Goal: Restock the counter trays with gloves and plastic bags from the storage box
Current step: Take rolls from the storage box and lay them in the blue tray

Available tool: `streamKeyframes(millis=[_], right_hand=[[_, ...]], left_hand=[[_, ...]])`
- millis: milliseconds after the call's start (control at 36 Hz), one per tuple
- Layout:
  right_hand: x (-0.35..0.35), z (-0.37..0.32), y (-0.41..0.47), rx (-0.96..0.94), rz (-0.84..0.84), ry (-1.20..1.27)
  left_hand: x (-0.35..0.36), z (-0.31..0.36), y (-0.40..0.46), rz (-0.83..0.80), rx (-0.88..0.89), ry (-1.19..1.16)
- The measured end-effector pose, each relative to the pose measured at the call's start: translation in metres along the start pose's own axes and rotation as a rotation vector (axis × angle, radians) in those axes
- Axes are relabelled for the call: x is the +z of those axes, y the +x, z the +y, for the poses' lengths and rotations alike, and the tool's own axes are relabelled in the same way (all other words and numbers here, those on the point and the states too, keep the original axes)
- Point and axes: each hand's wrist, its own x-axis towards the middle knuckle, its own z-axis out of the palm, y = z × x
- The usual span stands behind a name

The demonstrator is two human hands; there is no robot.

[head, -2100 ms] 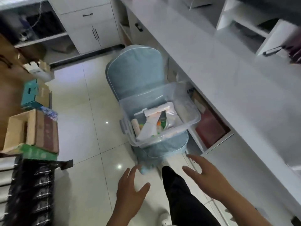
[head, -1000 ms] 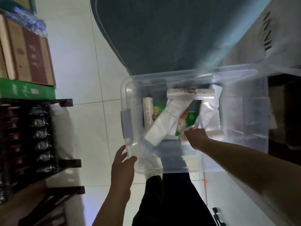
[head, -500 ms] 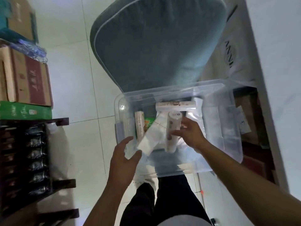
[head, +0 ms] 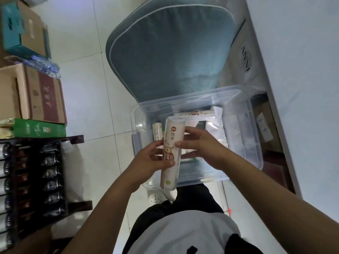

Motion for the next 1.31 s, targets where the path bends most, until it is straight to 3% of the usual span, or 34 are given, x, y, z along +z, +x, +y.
streamKeyframes(millis=[111,194,278,417,528,667,1056,1306], right_hand=[[-0.016,0.008,0.024,0.156,-0.136,-0.010],[-0.035,0.027,0.062,0.229,0.175,-0.149],[-0.062,0.056,0.102,0.281,0.479,-0.636],[-0.104,0.092,0.160,0.265,0.367,-1.409],[-0.118,0.097,0.194,0.181,0.294,-1.681],[-0.120,0.091,0.216,0.188,0.341,-1.817],[-0.079,0.113,0.172,0.342,0.381,-1.290],[-0.034,0.095,0.084,0.130,0.590,-1.018]], left_hand=[[0.004,-0.019,0.003,0.028,-0.089,-0.176],[0.004,-0.034,0.011,0.122,-0.174,-0.390],[0.003,-0.047,0.020,0.211,-0.234,-0.523],[-0.004,-0.066,0.037,0.256,-0.289,-0.581],[-0.006,-0.078,0.050,0.261,-0.320,-0.593],[-0.004,-0.083,0.060,0.278,-0.333,-0.567],[0.002,-0.059,0.047,0.234,-0.289,-0.507],[-0.015,-0.044,0.008,0.227,-0.169,-0.433]])
